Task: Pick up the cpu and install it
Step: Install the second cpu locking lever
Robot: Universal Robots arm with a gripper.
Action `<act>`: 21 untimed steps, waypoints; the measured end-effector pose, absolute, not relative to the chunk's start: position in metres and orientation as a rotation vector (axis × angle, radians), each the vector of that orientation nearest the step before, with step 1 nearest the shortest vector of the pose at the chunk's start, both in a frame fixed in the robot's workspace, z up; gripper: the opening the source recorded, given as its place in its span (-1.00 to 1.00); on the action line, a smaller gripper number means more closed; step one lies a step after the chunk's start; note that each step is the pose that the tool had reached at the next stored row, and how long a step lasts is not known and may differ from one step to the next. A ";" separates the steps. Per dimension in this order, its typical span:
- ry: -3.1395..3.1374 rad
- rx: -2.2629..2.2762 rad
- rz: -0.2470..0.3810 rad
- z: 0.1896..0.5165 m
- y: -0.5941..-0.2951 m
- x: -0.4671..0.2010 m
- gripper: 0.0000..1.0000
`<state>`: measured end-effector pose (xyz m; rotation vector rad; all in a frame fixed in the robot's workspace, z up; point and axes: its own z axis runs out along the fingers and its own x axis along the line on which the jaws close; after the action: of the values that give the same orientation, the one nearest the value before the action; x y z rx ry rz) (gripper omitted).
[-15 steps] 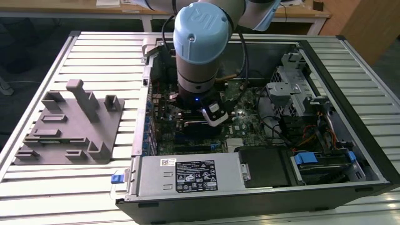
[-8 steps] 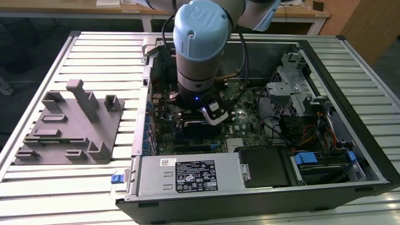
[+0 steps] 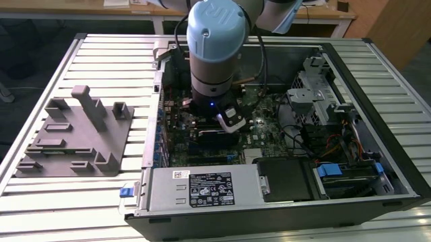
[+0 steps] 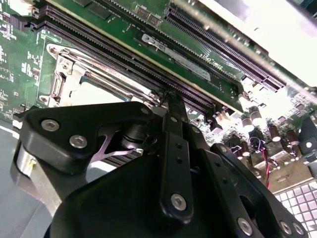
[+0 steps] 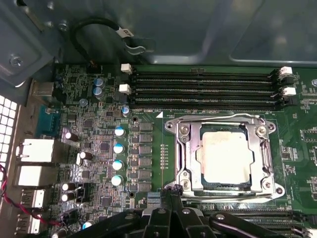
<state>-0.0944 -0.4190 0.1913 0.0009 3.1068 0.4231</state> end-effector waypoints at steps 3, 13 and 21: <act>3.107 0.001 0.423 0.191 -0.417 -0.094 -0.79; 3.104 0.000 0.413 0.190 -0.416 -0.096 -0.79; 3.103 0.000 0.413 0.188 -0.416 -0.096 -0.79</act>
<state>-0.0965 -0.4159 0.1882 0.0000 3.1035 0.4130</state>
